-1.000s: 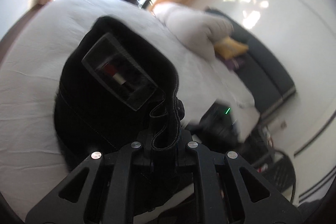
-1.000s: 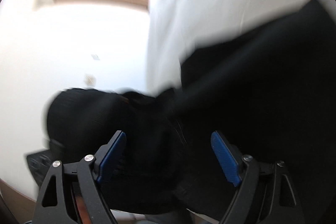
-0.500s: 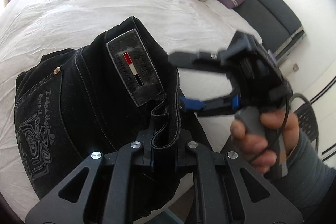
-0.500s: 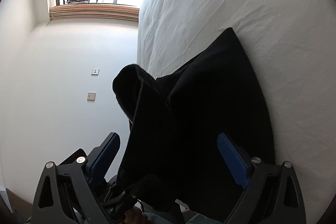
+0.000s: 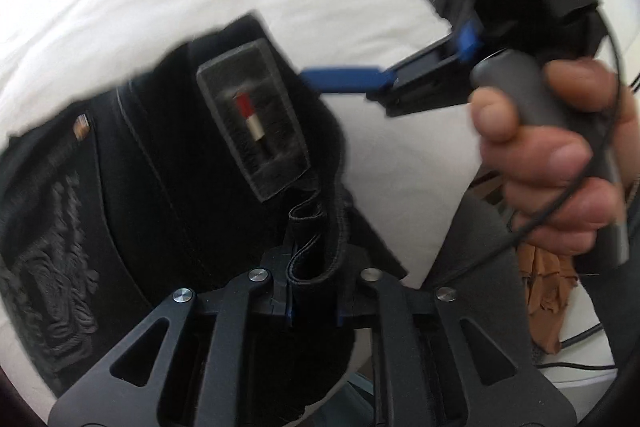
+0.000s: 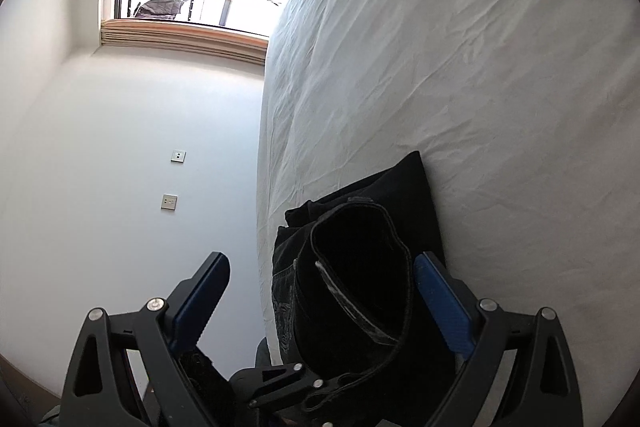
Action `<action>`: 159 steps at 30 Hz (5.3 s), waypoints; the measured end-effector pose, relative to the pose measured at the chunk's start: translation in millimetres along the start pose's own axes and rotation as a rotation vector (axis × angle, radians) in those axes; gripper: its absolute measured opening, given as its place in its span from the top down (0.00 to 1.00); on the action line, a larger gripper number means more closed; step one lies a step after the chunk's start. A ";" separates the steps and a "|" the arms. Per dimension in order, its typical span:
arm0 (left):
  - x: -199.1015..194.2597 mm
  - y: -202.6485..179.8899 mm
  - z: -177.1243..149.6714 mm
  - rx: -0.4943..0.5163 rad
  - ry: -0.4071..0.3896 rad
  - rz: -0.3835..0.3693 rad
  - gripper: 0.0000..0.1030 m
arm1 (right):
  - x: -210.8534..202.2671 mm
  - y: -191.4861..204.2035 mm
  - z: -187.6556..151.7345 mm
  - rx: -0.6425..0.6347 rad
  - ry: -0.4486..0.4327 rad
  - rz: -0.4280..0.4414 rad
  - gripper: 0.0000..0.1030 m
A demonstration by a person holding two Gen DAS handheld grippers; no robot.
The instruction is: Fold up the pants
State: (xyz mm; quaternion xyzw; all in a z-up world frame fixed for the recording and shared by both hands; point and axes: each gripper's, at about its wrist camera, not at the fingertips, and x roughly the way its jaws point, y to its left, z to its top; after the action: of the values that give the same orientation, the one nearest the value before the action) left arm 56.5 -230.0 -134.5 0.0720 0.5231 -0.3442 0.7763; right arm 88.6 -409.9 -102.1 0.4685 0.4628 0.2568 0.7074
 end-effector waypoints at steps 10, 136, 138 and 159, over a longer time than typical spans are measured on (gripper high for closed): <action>-87.6 38.5 -8.3 -0.143 -0.175 -0.126 0.33 | -28.7 14.1 -0.4 -0.064 -0.057 -0.067 0.07; -247.6 143.1 -9.0 -0.472 -0.425 0.560 0.00 | 53.6 238.0 -94.5 -0.739 -0.425 -0.720 0.00; -240.3 148.5 -8.0 -0.476 -0.415 0.556 0.00 | 57.1 240.2 -94.3 -0.734 -0.413 -0.723 0.00; -222.2 163.8 -11.8 -0.499 -0.365 0.537 0.00 | 79.8 246.1 -92.4 -0.727 -0.335 -0.752 0.00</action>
State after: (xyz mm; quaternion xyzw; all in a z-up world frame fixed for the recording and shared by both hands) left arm 99.4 0.9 11.1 -0.0467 0.4069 0.0013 0.9123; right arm 58.2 -201.5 74.2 0.0309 0.3610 0.0515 0.9306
